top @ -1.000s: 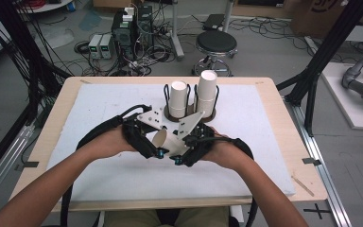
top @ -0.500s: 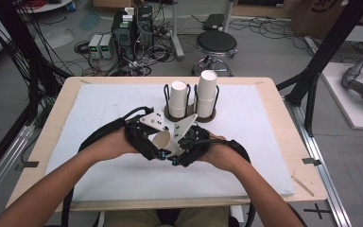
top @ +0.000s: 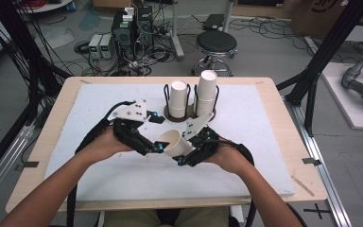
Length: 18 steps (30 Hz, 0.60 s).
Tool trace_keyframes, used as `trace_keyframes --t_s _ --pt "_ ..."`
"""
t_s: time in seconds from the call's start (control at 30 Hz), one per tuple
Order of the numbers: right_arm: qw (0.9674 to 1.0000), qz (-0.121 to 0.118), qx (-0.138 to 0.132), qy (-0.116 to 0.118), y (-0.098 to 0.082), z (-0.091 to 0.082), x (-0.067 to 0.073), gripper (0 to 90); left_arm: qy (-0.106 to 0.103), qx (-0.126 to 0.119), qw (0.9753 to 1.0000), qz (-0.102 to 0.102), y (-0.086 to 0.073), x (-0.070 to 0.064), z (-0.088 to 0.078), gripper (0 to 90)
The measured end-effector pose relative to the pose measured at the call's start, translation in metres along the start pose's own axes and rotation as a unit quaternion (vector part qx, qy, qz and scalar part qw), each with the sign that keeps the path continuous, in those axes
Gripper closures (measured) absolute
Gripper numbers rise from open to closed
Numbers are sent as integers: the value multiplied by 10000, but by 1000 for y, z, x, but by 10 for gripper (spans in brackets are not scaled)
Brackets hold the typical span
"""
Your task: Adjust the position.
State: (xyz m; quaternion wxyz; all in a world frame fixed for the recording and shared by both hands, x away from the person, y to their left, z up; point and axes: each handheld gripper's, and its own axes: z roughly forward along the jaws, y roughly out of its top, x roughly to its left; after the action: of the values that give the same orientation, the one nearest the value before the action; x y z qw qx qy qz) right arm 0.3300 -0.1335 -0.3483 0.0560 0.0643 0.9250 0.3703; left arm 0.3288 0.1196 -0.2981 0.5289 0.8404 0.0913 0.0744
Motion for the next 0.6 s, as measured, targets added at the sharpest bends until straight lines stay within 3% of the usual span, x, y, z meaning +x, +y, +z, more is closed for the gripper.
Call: trace_keyframes --t_s 0.03,0.07,0.1,0.13,0.17,0.2,0.23,0.27,0.33,0.37,0.43,0.5,0.53,0.57,0.6 --pt "10000 43 -40 -4 -3 -1 -1 343 52 -195 9997 -116 -2 2 -5 180" --pt "10000 43 -40 -4 -3 -1 -1 343 52 -195 9997 -116 -2 2 -5 177" --pt "9997 176 -163 -33 -11 -4 -3 343 174 -595 9974 -363 -6 6 -14 177" --pt "9997 176 -163 -33 -11 -4 -3 343 174 -595 9974 -363 -6 6 -14 176" --pt "9990 315 -306 -72 -18 -6 -5 344 269 -843 9945 -557 -9 9 -21 174" --pt "9987 356 -355 -104 -21 -7 -5 344 419 -1113 9894 -835 -16 13 -28 174" --pt "9982 391 -421 -164 -24 -9 -6 345 490 -1239 9864 -967 -19 15 -31 174" --pt "9982 391 -421 -164 -24 -9 -6 345 490 -1239 9864 -967 -19 15 -31 174" --pt "9967 494 -573 -278 -31 -12 -7 345 686 -1477 9800 -1146 -29 18 -37 174" --pt "9950 560 -731 -387 -37 -15 -6 344 778 -1542 9776 -1206 -34 19 -39 174" --pt "9943 578 -782 -437 -40 -17 -6 344 1012 -1619 9742 -1207 -42 19 -42 174" --pt "9892 649 -1060 -777 -51 -23 -4 338 1179 -1670 9714 -1209 -51 18 -44 178" --pt "9878 694 -1103 -848 -54 -24 -4 337 1343 -1711 9687 -1193 -58 18 -45 178" --pt "9861 726 -1158 -944 -58 -26 -4 337 1343 -1711 9687 -1193 -58 18 -45 178" --pt "9861 726 -1158 -944 -58 -26 -4 337 1449 -1763 9661 -1206 -63 17 -45 178"
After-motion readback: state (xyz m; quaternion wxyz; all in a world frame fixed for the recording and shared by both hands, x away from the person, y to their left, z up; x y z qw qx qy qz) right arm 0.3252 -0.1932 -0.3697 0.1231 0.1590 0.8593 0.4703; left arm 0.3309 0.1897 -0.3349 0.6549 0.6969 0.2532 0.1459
